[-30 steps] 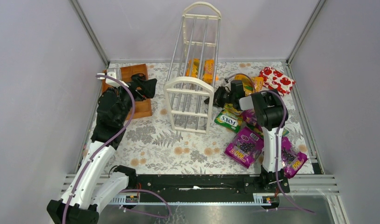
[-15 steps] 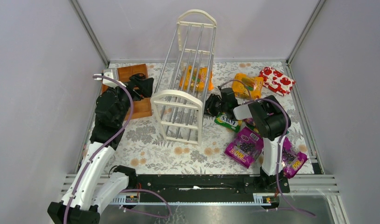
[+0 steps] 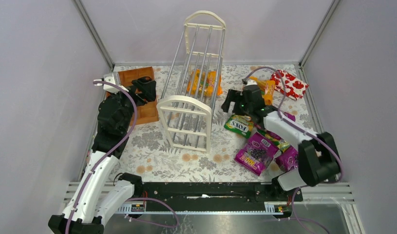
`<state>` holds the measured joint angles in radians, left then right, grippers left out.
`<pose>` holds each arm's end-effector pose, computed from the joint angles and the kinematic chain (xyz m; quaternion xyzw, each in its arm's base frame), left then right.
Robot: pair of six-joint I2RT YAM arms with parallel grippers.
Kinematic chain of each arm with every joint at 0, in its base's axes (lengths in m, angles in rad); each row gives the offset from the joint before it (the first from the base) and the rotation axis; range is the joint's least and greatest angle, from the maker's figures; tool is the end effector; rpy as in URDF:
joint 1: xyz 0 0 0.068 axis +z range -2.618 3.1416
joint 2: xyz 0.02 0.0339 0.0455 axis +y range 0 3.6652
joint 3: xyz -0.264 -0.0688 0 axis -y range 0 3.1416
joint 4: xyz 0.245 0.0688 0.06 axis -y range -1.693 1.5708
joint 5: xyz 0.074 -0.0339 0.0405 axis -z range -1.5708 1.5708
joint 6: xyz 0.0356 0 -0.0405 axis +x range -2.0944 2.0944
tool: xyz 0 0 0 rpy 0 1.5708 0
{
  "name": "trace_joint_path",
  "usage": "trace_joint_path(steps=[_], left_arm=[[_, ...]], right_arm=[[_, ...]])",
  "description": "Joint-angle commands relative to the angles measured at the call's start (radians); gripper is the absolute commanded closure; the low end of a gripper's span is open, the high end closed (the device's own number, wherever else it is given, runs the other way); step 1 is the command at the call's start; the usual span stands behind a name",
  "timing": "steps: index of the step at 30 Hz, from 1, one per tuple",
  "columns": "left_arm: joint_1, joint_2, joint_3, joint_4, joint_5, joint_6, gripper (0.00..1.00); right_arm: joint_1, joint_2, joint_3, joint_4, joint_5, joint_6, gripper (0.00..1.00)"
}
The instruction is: Place and organize the candy bags onto the shelf
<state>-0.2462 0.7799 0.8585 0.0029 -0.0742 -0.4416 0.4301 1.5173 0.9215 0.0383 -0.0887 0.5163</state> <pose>0.1762 -0.0415 0.3871 -0.0932 0.6714 -0.2241 0.7003 0.3034 0.1426 0.2314 0.0161 0.8736 0.2554 0.4138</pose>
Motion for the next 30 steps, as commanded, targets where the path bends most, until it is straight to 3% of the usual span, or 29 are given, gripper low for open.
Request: trace_joint_path(steps=[1, 5, 13, 24, 30], left_arm=[[-0.015, -0.022, 0.05, 0.01, -0.038, 0.011, 0.01], [-0.031, -0.019, 0.049, 0.004, -0.062, 0.015, 0.01], [-0.049, 0.001, 0.054, -0.001, -0.087, 0.018, 0.01], [-0.003, 0.048, 0.033, -0.001, -0.12, -0.019, 0.01], [0.048, 0.105, 0.044, -0.001, -0.048, -0.052, 0.01]], right_arm=[[-0.089, -0.096, 0.002, -0.199, 0.302, -0.202, 0.0], [-0.228, -0.062, 0.073, -0.164, 0.31, -0.175, 0.0], [-0.415, 0.089, 0.222, 0.002, 0.205, 0.043, 0.0], [-0.588, 0.345, 0.352, 0.02, -0.03, -0.027, 0.0], [-0.626, 0.53, 0.457, 0.031, -0.286, -0.047, 0.0]])
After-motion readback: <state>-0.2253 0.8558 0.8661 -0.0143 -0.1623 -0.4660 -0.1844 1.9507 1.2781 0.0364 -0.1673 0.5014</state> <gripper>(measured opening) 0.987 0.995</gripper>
